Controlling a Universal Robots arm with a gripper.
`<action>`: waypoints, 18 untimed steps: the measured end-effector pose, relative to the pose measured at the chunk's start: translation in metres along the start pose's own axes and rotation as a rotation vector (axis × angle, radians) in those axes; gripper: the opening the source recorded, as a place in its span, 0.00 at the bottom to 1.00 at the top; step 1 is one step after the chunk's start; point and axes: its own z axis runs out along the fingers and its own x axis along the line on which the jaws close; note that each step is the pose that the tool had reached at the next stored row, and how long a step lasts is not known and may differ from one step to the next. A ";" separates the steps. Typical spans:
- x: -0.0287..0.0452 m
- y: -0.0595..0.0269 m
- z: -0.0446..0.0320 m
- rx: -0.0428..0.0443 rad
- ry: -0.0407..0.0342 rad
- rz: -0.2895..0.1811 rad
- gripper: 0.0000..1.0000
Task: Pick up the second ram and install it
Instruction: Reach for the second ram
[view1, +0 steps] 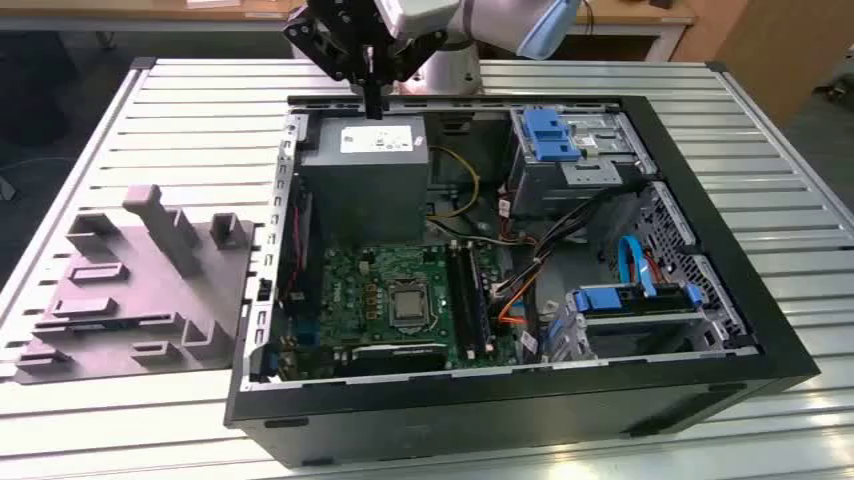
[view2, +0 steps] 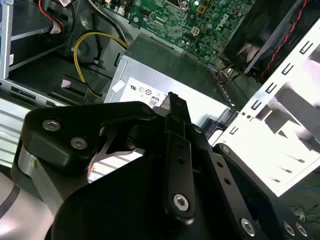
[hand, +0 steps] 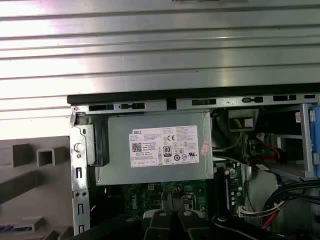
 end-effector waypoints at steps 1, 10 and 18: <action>0.0000 0.0000 0.0000 -0.0001 0.0000 0.000 0.10; 0.0000 0.0000 0.0000 -0.0001 0.0000 0.000 0.10; 0.0086 -0.0007 0.0000 0.0000 0.0000 0.000 0.10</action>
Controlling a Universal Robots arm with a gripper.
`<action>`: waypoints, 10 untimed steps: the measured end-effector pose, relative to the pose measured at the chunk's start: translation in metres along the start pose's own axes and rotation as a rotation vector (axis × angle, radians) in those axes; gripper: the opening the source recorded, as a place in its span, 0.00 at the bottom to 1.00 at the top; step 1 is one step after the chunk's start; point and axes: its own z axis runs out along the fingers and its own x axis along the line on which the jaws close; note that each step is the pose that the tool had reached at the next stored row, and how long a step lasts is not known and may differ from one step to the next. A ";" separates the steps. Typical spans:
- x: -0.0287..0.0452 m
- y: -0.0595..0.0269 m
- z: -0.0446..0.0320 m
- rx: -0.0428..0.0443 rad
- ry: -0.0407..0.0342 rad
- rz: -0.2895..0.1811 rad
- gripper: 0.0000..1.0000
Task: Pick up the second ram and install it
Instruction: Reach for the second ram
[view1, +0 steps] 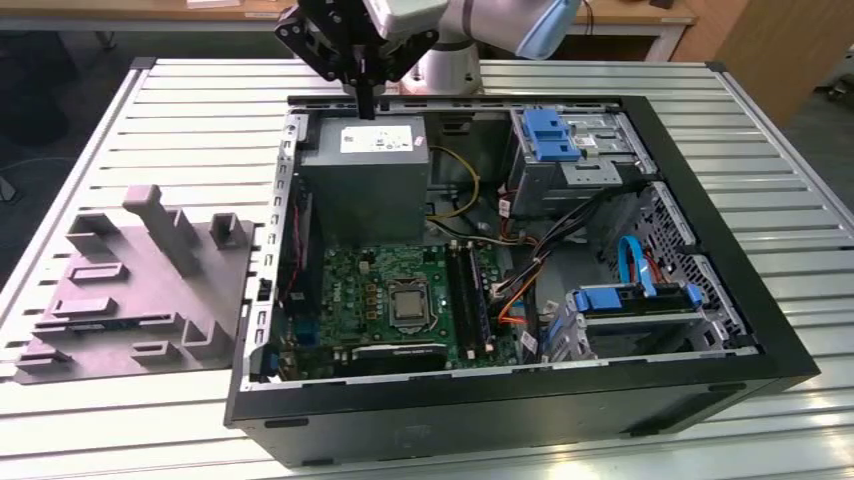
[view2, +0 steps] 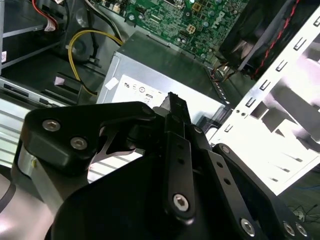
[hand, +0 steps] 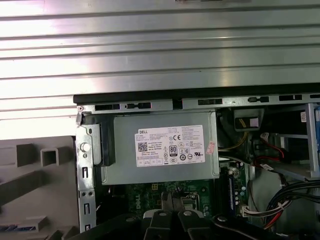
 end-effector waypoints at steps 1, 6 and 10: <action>0.0020 -0.0002 0.0000 0.0000 0.0000 0.000 0.10; 0.0143 -0.0011 0.0001 0.0001 0.0000 0.000 0.10; 0.0265 -0.0020 0.0002 -0.0001 -0.0001 0.000 0.10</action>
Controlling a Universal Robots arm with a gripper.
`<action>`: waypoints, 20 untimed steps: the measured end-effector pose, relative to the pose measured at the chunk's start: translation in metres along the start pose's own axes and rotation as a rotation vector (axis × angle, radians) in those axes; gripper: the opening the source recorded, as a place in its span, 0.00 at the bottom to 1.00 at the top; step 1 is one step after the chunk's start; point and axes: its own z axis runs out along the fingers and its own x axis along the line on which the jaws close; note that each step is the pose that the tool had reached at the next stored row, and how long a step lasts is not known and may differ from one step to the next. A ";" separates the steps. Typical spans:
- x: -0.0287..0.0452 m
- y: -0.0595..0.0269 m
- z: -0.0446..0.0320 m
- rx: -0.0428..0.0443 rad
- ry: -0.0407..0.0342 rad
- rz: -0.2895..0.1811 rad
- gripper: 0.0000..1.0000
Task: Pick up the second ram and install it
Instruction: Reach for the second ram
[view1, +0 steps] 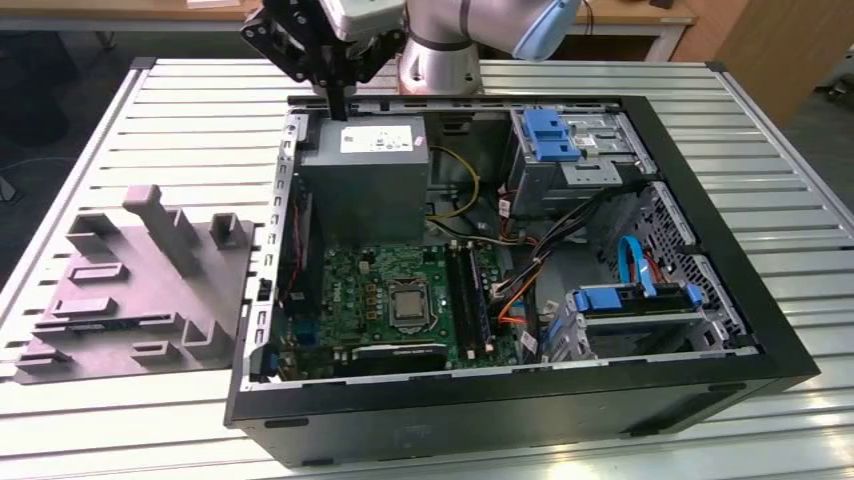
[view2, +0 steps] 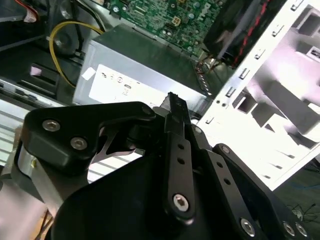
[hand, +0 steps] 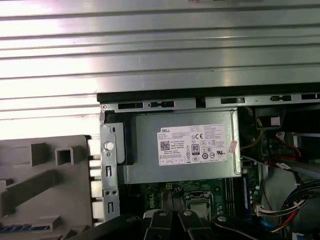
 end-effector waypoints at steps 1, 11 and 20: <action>0.0032 -0.0002 -0.0001 0.0000 0.0000 0.000 0.10; 0.0385 -0.0023 -0.0005 0.0000 0.0000 0.000 0.10; 0.0682 -0.0038 -0.0008 0.0000 0.0000 0.000 0.10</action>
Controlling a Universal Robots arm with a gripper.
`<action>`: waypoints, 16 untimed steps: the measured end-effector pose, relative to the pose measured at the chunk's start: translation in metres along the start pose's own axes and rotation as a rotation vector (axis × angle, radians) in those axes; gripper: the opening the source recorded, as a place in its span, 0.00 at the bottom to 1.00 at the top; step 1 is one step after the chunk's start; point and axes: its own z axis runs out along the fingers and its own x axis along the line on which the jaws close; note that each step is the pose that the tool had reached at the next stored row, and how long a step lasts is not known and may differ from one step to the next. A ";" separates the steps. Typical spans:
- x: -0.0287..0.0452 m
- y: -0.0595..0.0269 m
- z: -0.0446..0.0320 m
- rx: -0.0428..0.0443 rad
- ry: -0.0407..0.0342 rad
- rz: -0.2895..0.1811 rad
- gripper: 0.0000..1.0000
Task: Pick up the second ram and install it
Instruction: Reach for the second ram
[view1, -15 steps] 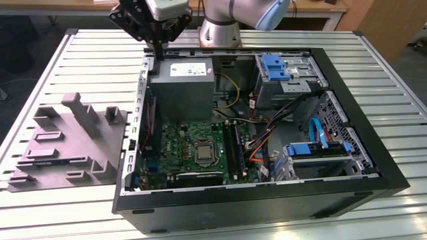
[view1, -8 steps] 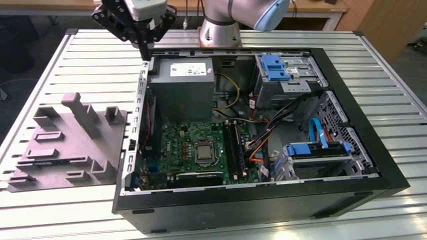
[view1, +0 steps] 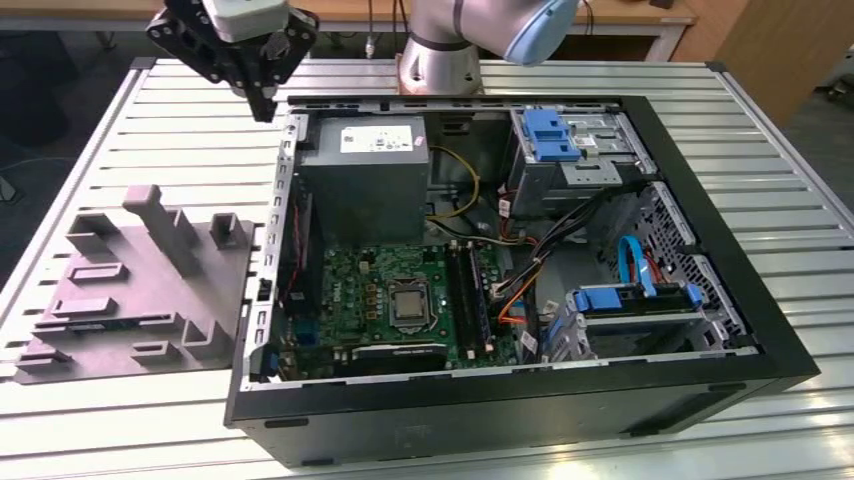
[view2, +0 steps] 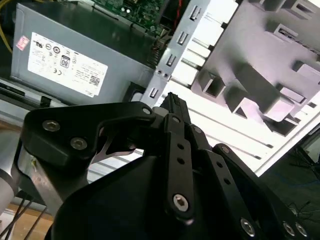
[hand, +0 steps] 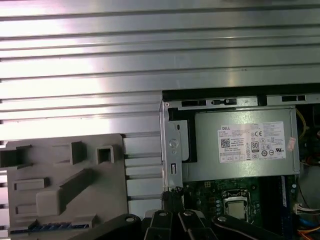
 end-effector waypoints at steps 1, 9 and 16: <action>0.0029 -0.0002 0.0000 0.0000 0.0000 0.000 0.10; 0.0268 -0.0016 0.0002 0.0000 0.0000 0.000 0.10; 0.0496 -0.0025 0.0007 0.0000 0.0000 0.000 0.10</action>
